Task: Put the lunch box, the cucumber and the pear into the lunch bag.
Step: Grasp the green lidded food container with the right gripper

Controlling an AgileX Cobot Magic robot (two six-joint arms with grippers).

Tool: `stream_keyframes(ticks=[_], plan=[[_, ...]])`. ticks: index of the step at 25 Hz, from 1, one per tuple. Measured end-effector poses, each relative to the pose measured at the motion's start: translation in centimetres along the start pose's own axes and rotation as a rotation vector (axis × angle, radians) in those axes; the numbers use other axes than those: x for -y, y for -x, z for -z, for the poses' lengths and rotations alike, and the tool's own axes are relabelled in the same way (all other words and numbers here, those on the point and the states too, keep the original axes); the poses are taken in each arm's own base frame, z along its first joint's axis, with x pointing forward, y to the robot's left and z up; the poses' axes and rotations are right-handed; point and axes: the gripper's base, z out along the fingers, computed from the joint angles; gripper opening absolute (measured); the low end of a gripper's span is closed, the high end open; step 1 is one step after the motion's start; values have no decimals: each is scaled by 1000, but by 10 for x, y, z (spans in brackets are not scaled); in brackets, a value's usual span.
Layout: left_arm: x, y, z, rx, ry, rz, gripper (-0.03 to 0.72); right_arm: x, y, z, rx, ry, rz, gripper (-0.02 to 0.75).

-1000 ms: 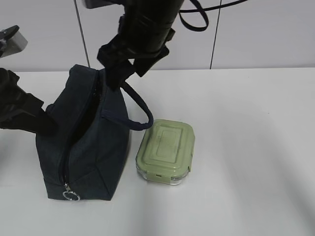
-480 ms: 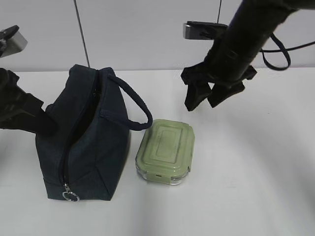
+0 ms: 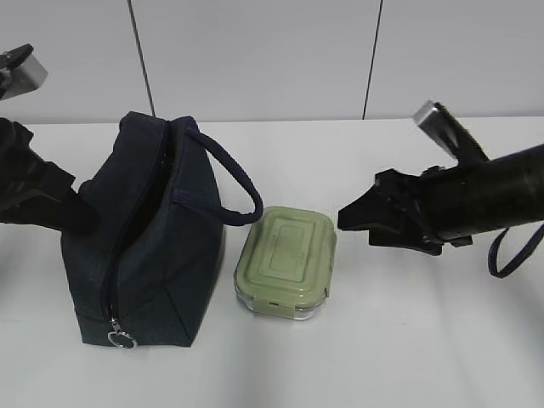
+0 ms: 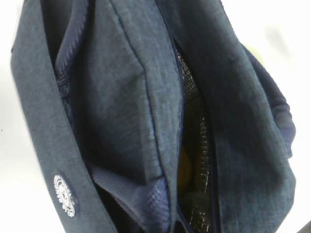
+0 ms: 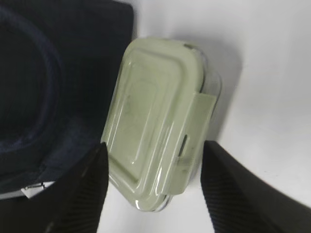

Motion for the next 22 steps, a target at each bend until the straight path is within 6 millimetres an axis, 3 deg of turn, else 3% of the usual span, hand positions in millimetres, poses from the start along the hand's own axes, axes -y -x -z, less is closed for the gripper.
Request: stream_keyframes(ticks=[4, 11, 22], plan=[[0, 0, 0, 0, 0, 0, 1, 14, -2, 4, 63, 33, -52, 463], [0, 0, 0, -1, -1, 0, 1, 32, -16, -30, -5, 281, -180, 463], [0, 0, 0, -3, -2, 0, 1, 48, -25, -43, -26, 268, -184, 465]])
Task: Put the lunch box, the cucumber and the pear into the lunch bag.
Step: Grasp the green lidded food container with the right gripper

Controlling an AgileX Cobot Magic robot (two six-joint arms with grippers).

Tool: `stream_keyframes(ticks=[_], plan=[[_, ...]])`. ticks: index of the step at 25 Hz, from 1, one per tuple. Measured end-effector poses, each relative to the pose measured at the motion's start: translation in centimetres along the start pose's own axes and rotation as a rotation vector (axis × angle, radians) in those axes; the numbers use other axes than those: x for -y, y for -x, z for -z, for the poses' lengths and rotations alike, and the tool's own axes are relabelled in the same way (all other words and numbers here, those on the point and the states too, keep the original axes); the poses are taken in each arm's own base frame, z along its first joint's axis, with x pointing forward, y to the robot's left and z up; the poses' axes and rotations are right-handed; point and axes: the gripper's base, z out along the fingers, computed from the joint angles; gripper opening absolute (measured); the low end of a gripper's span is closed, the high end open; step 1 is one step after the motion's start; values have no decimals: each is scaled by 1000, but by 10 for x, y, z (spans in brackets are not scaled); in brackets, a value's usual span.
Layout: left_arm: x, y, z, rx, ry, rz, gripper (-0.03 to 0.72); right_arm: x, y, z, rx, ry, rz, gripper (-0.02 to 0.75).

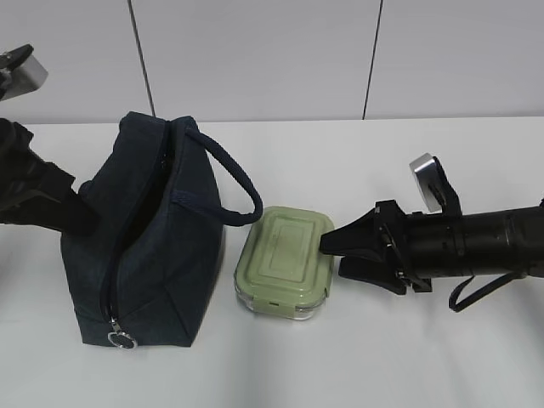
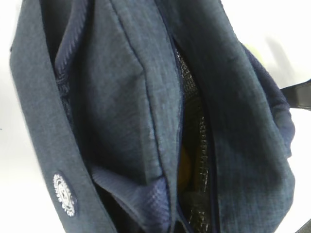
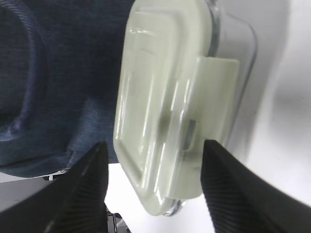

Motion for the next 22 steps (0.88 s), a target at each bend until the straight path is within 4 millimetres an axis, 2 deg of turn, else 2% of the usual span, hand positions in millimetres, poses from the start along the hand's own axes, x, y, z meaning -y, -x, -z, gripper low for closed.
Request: stream_keyframes(ticks=[5, 12, 18, 22], plan=[[0, 0, 0, -1, 0, 0, 1, 17, -3, -2, -10, -9, -22, 468], [0, 0, 0, -1, 0, 0, 1, 22, 2, -9, -19, 40, -17, 573], [0, 0, 0, -1, 0, 0, 1, 23, 3, -9, -18, 43, 11, 584], [0, 0, 0, -1, 0, 0, 1, 20, 10, -12, -9, 51, 37, 584]])
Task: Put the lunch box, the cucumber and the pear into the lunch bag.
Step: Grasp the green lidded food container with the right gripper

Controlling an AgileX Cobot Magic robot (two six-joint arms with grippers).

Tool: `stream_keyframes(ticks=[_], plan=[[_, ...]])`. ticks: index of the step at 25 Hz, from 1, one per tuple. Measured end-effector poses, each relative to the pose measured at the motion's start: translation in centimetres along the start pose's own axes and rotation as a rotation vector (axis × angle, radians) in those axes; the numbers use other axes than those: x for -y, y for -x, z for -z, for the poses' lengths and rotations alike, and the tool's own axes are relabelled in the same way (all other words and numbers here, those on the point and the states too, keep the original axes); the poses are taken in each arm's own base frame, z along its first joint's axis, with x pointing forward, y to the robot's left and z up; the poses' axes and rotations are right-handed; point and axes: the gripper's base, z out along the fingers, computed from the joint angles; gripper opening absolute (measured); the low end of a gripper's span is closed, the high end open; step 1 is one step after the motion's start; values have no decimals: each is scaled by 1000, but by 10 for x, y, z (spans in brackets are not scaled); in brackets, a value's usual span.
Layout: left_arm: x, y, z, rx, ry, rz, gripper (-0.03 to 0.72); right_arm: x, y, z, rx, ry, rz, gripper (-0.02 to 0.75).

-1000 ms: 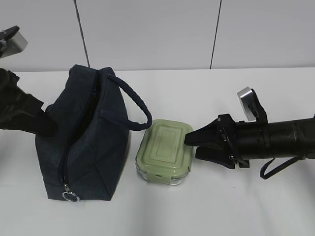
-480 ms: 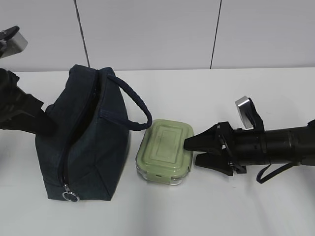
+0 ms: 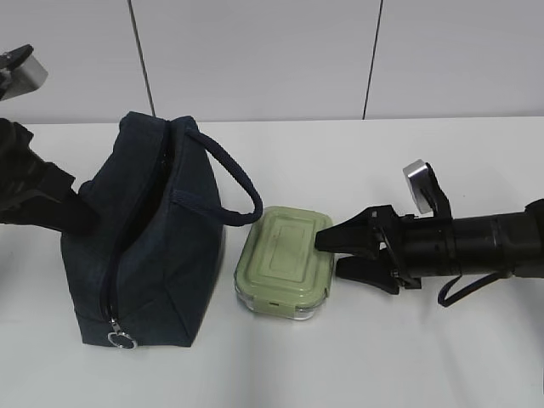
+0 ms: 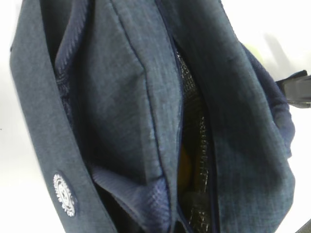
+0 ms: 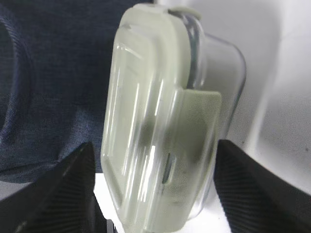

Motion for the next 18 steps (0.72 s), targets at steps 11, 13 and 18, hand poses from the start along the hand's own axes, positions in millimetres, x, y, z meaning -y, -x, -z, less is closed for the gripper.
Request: stream_keyframes(ticks=[11, 13, 18], plan=[[0, 0, 0, 1, 1, 0, 1, -1, 0, -13, -21, -66, 24, 584], [0, 0, 0, 1, 1, 0, 1, -1, -1, -14, -24, -77, 26, 584], [0, 0, 0, 1, 1, 0, 1, 0, -1, -14, -24, -84, 25, 583]])
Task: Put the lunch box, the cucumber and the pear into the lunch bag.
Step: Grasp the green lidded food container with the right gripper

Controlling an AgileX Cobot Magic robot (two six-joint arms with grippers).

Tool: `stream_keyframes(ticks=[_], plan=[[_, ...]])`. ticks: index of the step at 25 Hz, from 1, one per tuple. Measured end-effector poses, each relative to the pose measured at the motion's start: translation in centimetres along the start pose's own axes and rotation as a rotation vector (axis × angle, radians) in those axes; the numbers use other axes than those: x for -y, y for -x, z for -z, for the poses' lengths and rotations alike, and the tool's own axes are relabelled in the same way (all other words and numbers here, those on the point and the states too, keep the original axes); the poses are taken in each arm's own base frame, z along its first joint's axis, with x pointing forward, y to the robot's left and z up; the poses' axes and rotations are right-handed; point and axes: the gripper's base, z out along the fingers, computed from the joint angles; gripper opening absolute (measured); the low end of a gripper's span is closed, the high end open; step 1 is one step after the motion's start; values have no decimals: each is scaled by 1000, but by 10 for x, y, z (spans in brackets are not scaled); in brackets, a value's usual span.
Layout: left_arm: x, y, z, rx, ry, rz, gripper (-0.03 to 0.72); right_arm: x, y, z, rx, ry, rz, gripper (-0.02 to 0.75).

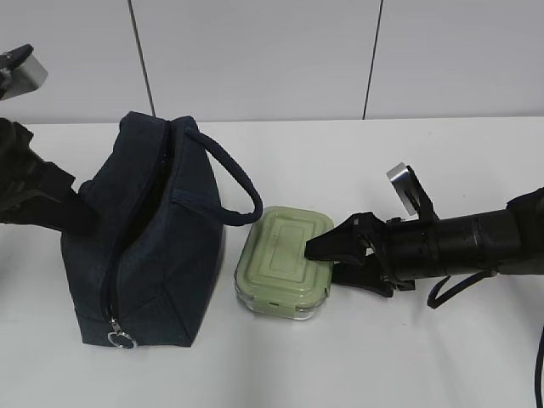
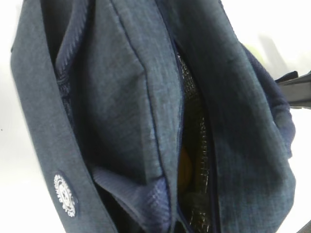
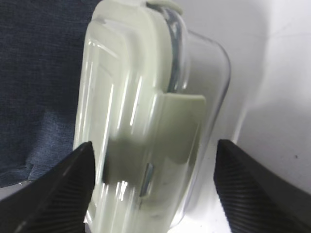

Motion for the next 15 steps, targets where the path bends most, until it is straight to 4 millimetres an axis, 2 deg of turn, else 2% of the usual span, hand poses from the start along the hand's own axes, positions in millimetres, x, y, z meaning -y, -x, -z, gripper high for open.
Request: stream_keyframes(ticks=[15], plan=[[0, 0, 0, 1, 1, 0, 1, 0, 4, -3, 4, -12, -16, 583]])
